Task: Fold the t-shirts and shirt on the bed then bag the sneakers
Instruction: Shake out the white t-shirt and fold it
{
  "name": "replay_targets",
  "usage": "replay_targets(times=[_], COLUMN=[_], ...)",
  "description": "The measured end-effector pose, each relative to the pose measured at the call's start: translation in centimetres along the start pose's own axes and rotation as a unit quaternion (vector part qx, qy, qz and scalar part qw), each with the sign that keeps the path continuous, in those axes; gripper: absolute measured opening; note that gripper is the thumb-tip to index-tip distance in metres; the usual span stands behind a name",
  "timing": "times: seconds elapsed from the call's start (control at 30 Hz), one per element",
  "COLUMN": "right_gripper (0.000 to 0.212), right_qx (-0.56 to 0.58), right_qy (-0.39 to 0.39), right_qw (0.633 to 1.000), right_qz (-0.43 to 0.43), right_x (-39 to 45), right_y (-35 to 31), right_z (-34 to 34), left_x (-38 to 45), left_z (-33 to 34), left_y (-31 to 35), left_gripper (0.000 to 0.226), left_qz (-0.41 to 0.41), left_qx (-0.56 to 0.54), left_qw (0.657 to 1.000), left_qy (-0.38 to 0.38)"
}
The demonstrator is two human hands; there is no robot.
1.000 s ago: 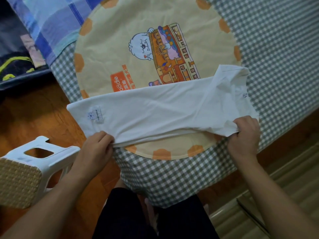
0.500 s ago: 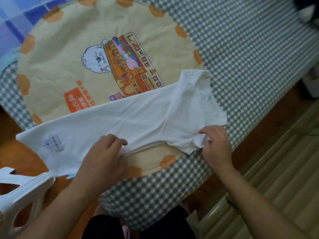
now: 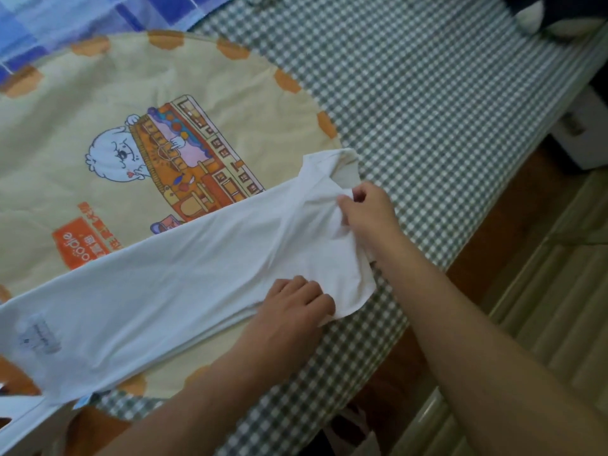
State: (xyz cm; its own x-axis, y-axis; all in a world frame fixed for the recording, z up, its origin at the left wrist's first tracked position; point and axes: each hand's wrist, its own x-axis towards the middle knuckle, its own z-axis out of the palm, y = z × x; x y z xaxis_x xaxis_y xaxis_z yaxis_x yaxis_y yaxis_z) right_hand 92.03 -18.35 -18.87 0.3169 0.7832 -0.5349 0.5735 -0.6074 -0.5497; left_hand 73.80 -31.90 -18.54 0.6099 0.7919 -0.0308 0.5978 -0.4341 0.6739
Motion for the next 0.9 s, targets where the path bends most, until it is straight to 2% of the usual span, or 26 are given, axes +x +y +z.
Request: replay_targets(times=[0.13, 0.2, 0.27, 0.33, 0.4, 0.47, 0.53, 0.57, 0.6, 0.67, 0.7, 0.73, 0.8, 0.9], right_gripper=[0.009, 0.03, 0.036, 0.027, 0.018, 0.015, 0.019, 0.02, 0.02, 0.016, 0.014, 0.014, 0.014, 0.016], right_qx=[0.006, 0.0, -0.005, 0.027, 0.029, 0.027, 0.06, 0.08, 0.091, 0.086, 0.074, 0.057, 0.027, 0.018], right_qy=[0.036, 0.042, 0.07, 0.097, 0.084, 0.062, 0.042, 0.038, 0.039, 0.043, 0.041, 0.039, 0.035, 0.048], right_qw=[0.999, 0.998, 0.996, 0.993, 0.994, 0.995, 0.993, 0.991, 0.99, 0.991, 0.993, 0.995, 0.997, 0.997], right_qz=[0.015, 0.042, 0.051, 0.061, 0.07, 0.077, 0.094, 0.099, 0.098, 0.088, 0.083, 0.074, 0.057, 0.05], right_x=[-5.0, -6.4, -7.1, -7.8, -8.1, -8.0, -7.5, -7.1, -6.9, -6.5, -6.4, -6.4, -6.0, -4.5], right_y=[3.8, 5.0, 5.6, 5.9, 6.5, 6.5, 5.9, 5.7, 5.5, 5.5, 5.6, 5.5, 5.4, 4.1], right_z=[-1.4, -0.8, -0.1, 0.4, 0.7, 0.8, 0.6, 0.5, 0.5, 0.4, 0.3, 0.4, 0.6, 0.5], left_x=[-3.6, -4.8, -5.4, -5.5, -5.3, -4.8, -3.9, -3.5, -3.1, -2.7, -2.7, -2.9, -3.5, -3.8], left_z=[-2.1, -2.2, -1.7, -1.4, -1.2, -2.1, -3.6, -4.4, -5.4, -7.9, -8.9, -9.6, -10.0, -10.1], left_y=[0.1, -0.2, -0.6, -0.8, -0.6, 0.3, 0.2, -0.7, -2.0, -5.3, -6.7, -8.0, -10.1, -11.6], left_gripper=[0.004, 0.01, 0.009, 0.002, 0.001, 0.006, 0.019, 0.023, 0.022, 0.013, 0.012, 0.013, 0.01, 0.013], left_qz=[-0.012, -0.024, -0.043, -0.058, -0.079, -0.146, -0.245, -0.297, -0.348, -0.432, -0.459, -0.478, -0.515, -0.537], left_qx=[-0.095, -0.099, -0.098, -0.097, -0.117, -0.174, -0.25, -0.285, -0.32, -0.392, -0.43, -0.457, -0.456, -0.443], left_qw=[0.993, 0.993, 0.993, 0.993, 0.989, 0.97, 0.923, 0.886, 0.836, 0.714, 0.658, 0.621, 0.601, 0.604], left_qy=[0.067, 0.065, 0.045, 0.036, 0.051, 0.084, 0.158, 0.214, 0.279, 0.387, 0.413, 0.419, 0.406, 0.389])
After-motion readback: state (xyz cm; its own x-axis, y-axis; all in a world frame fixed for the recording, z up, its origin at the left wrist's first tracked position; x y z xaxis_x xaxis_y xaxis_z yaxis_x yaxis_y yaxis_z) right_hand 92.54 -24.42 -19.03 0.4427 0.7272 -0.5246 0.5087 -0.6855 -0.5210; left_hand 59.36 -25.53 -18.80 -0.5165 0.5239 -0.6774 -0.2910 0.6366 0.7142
